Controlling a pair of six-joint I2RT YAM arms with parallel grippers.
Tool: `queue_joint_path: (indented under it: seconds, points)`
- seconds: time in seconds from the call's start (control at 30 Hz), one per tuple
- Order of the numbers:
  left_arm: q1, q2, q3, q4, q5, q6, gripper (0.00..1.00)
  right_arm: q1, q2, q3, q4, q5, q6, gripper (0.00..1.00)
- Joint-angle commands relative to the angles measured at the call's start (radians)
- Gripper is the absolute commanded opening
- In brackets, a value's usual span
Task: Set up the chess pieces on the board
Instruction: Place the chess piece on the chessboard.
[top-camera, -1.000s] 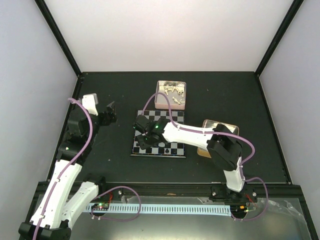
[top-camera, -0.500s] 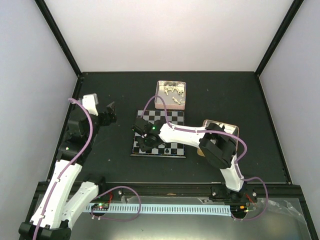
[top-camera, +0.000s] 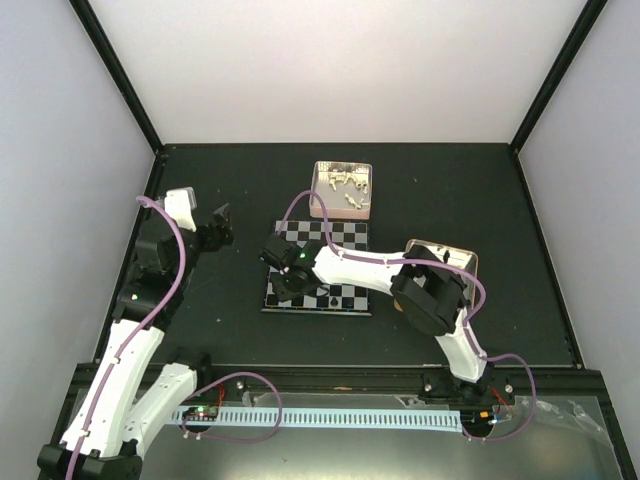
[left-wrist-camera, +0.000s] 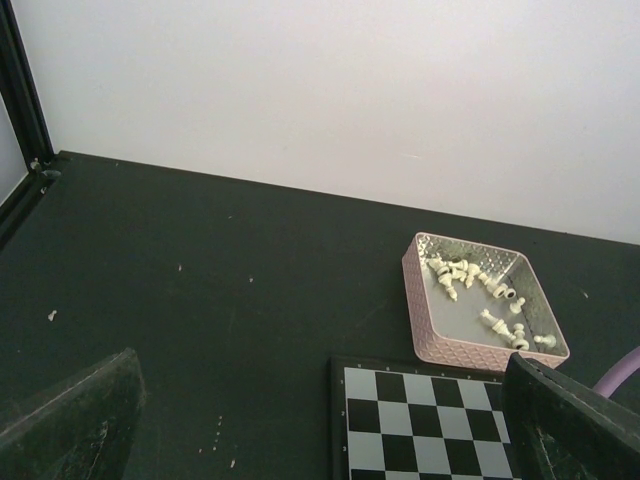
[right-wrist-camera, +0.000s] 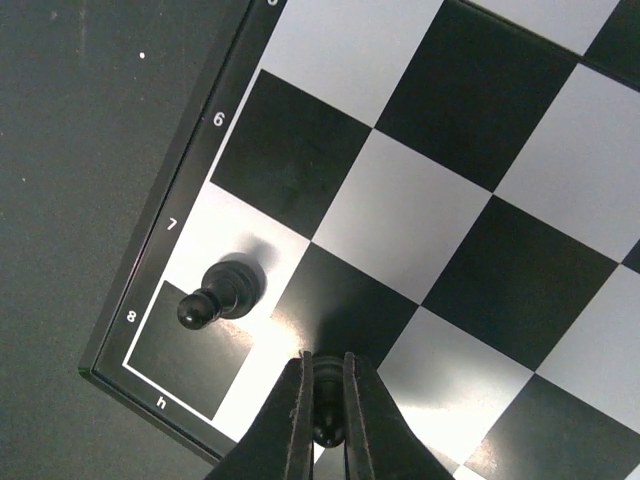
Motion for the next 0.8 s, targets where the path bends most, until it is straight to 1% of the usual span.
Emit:
queue_joint_path:
  seconds: [0.0, 0.6, 0.77]
  points:
    - [0.007, -0.013, -0.001, 0.024, 0.005, 0.013, 0.99, 0.003, 0.031, 0.04, -0.017, 0.031, 0.0, 0.02]
    - [0.008, -0.015, 0.0, 0.023, 0.003, 0.011, 0.99, 0.004, 0.067, 0.066, -0.054, 0.065, 0.008, 0.02]
    - [0.008, -0.016, -0.001, 0.022, 0.004, 0.011, 0.99, 0.003, 0.069, 0.066, -0.055, 0.058, 0.003, 0.04]
